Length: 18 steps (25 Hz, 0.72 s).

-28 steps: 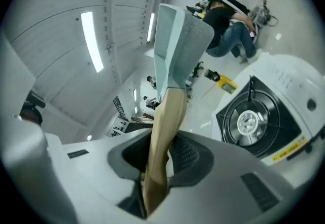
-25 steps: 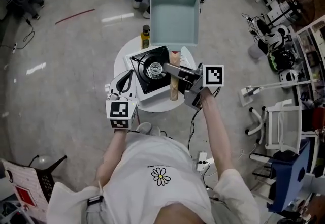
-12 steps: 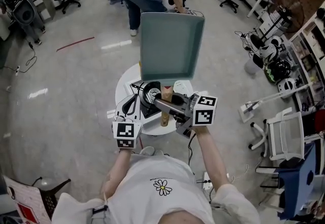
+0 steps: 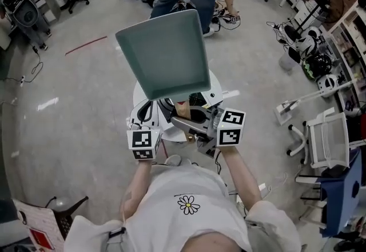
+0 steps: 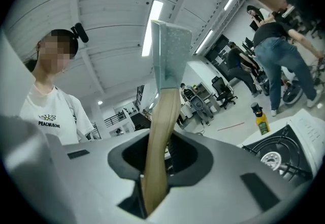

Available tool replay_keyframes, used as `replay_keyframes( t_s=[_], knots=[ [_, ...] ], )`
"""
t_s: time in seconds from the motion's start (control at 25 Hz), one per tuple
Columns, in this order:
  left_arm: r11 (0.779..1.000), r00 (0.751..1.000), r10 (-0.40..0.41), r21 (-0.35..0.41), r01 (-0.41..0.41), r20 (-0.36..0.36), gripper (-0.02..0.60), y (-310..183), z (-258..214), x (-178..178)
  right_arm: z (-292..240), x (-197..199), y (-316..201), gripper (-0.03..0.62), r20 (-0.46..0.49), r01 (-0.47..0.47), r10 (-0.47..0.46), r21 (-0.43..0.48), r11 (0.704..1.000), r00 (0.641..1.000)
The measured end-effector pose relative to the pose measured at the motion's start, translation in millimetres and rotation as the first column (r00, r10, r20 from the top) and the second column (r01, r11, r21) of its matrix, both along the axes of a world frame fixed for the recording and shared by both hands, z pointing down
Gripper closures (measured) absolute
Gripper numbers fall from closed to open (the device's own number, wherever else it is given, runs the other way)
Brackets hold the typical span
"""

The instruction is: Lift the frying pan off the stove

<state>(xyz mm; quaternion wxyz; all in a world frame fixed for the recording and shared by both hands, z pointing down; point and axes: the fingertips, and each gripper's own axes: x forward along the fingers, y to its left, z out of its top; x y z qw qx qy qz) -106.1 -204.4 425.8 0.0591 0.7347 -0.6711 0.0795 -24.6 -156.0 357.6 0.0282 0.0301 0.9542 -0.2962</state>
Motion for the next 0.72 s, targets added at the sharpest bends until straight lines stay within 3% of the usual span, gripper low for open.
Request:
replay_keyframes(
  t_s=[0.32,0.72],
  knots=[
    [1.0,1.0,-0.016,-0.01,0.016,-0.001,0.582,5,3,1,-2,0,13,0.503,0.053,0.048,-0.043,-0.087,0.995,0.998],
    [1.0,1.0,0.001,-0.017,-0.001,0.002,0.583,1,2,4,-10,9,0,0.503,0.058,0.012,-0.008,-0.068,0.998,0.998]
  ],
)
